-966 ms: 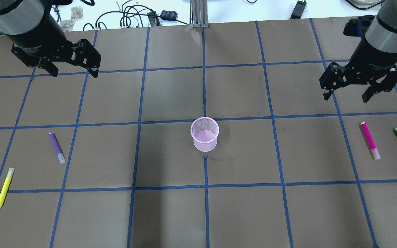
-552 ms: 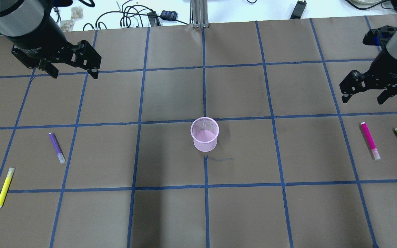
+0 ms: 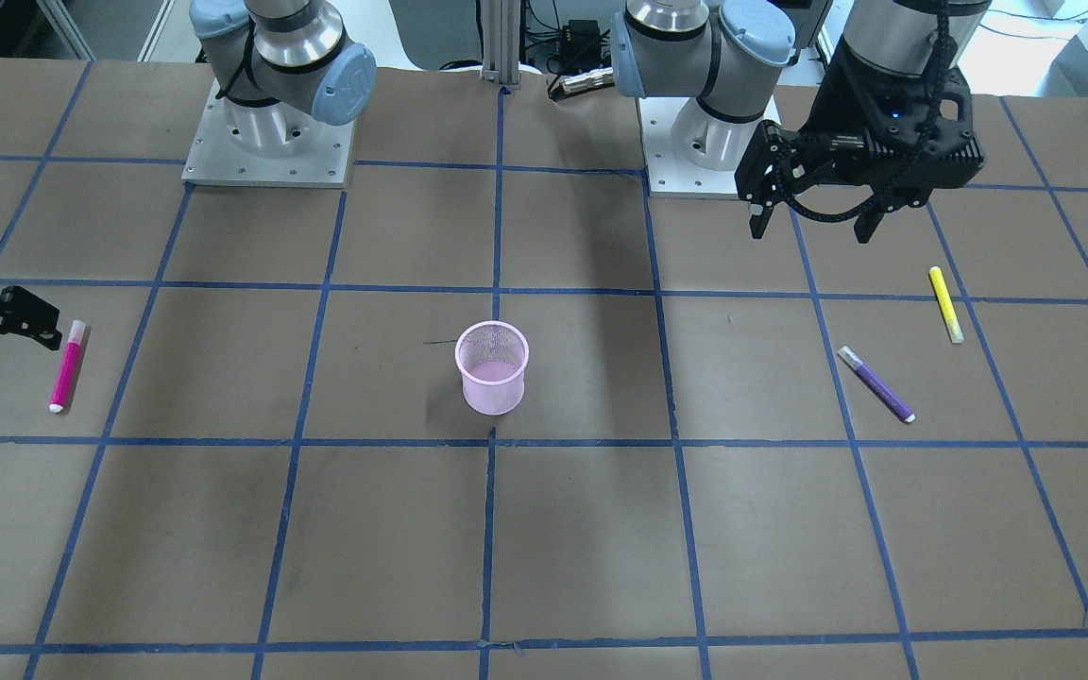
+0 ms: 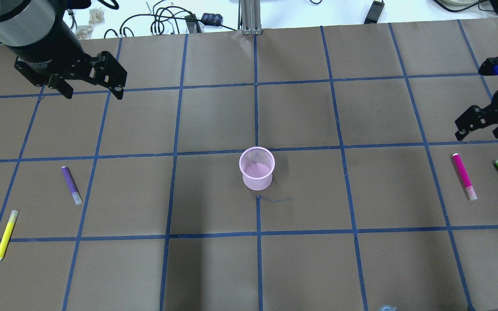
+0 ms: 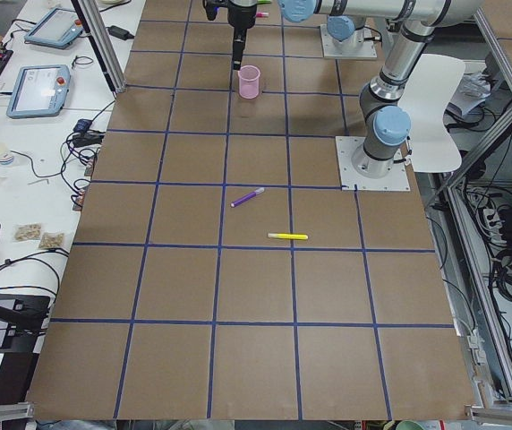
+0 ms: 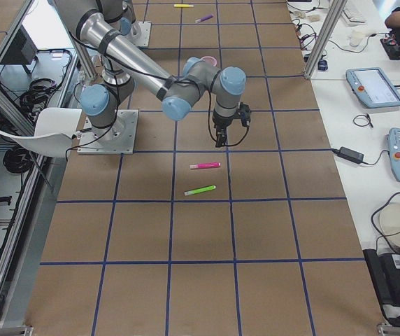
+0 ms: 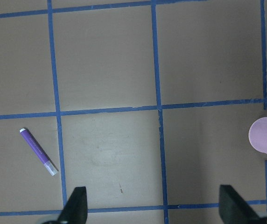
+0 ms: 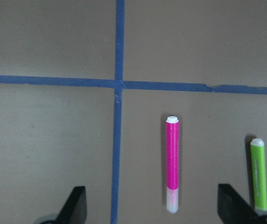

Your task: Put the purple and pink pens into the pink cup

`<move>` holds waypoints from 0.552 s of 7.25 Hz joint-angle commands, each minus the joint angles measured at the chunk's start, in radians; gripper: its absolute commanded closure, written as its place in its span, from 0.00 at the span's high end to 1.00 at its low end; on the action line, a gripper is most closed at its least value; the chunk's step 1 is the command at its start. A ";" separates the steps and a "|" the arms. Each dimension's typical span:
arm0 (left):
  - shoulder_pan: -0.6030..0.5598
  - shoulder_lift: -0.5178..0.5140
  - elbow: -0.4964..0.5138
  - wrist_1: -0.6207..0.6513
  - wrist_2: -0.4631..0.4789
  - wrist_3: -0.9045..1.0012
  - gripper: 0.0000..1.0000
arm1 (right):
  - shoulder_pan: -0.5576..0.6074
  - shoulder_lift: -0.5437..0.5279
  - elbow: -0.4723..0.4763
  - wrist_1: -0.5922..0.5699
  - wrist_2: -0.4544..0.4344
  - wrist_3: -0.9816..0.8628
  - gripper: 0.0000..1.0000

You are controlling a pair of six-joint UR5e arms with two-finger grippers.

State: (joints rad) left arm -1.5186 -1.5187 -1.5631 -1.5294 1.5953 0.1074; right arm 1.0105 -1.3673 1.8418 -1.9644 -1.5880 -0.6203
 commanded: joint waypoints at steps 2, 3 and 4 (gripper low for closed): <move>0.000 0.000 0.000 0.000 0.000 0.000 1.00 | -0.032 0.143 0.037 -0.168 -0.010 -0.041 0.99; -0.002 0.000 0.000 0.000 0.000 0.000 1.00 | -0.032 0.155 0.039 -0.168 -0.010 -0.036 0.95; -0.002 0.000 0.000 0.000 0.000 0.000 1.00 | -0.032 0.180 0.037 -0.168 -0.010 -0.029 0.90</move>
State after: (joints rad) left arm -1.5196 -1.5187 -1.5632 -1.5294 1.5953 0.1074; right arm 0.9793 -1.2163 1.8789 -2.1281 -1.5980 -0.6563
